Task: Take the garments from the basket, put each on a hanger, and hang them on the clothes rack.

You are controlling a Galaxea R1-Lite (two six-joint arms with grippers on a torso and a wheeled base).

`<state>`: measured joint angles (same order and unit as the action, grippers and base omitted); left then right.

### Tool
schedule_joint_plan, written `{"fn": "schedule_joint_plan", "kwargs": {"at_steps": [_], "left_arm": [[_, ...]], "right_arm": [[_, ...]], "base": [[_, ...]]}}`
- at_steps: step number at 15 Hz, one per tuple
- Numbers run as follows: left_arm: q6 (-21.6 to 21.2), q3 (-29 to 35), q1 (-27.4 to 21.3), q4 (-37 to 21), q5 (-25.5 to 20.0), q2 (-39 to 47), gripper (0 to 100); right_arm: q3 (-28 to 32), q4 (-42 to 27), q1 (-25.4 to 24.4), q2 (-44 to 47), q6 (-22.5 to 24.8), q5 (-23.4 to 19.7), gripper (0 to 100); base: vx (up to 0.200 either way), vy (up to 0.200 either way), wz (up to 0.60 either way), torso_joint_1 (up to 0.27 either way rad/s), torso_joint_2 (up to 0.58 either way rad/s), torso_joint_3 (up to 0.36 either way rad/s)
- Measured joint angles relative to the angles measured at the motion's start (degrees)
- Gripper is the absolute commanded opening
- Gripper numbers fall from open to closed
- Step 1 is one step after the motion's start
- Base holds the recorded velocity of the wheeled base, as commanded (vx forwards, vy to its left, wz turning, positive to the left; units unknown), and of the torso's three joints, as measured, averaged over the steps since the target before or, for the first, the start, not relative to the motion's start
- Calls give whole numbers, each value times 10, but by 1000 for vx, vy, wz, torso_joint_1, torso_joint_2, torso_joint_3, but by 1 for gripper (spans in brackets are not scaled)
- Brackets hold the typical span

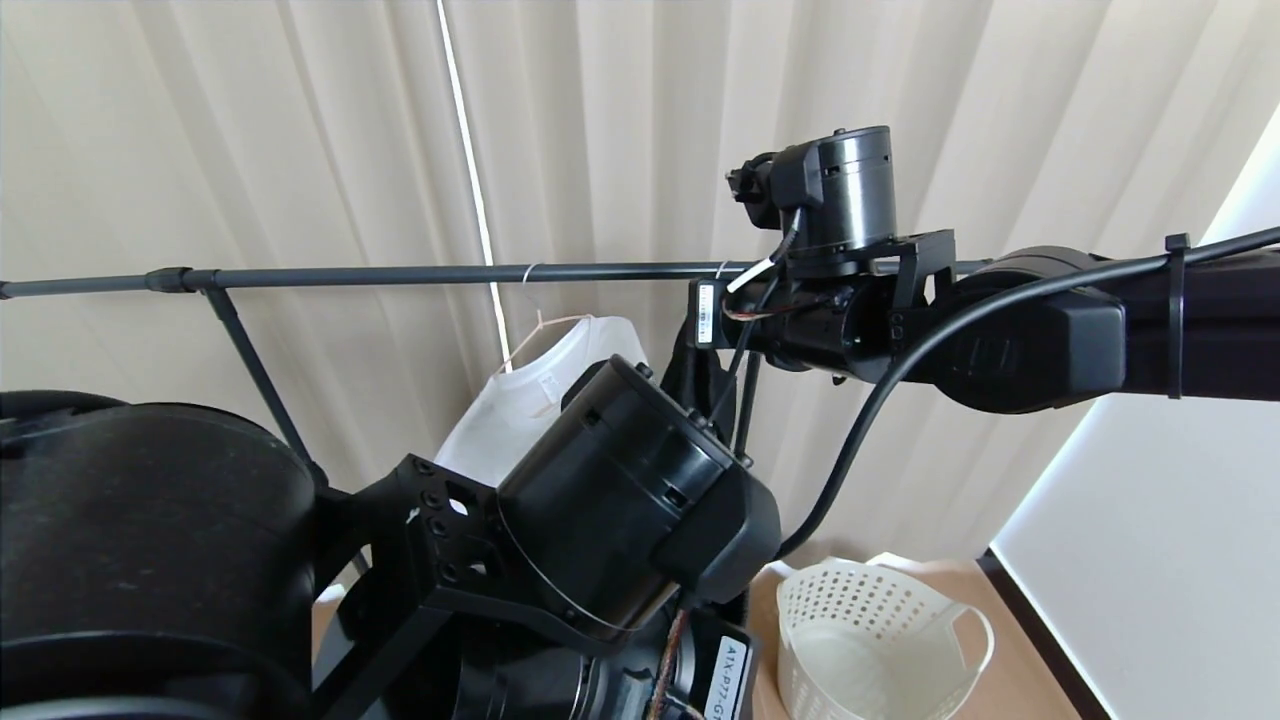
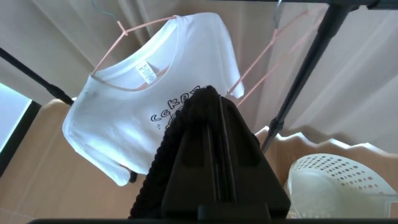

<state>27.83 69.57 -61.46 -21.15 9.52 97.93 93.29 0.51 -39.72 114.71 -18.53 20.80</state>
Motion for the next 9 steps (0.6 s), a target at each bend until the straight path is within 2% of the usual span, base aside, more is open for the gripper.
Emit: {"fn": "schedule_joint_plan", "kwargs": {"at_steps": [4,6,9], "left_arm": [[-13,-28,25,-2,17,-10,0],[-37,-45,56,-3,41,-30,0],[-86,-54,118,1,59,-61,0]], "right_arm": [[-23,-3,5,-15,-8,4,0],[-56,-4,14,-43,-9,3,0],[-139,-5,21,-112,-9,12,0]], "base": [[0,0,0,0,0,0],[0,0,0,0,0,0],[0,0,0,0,0,0]]}}
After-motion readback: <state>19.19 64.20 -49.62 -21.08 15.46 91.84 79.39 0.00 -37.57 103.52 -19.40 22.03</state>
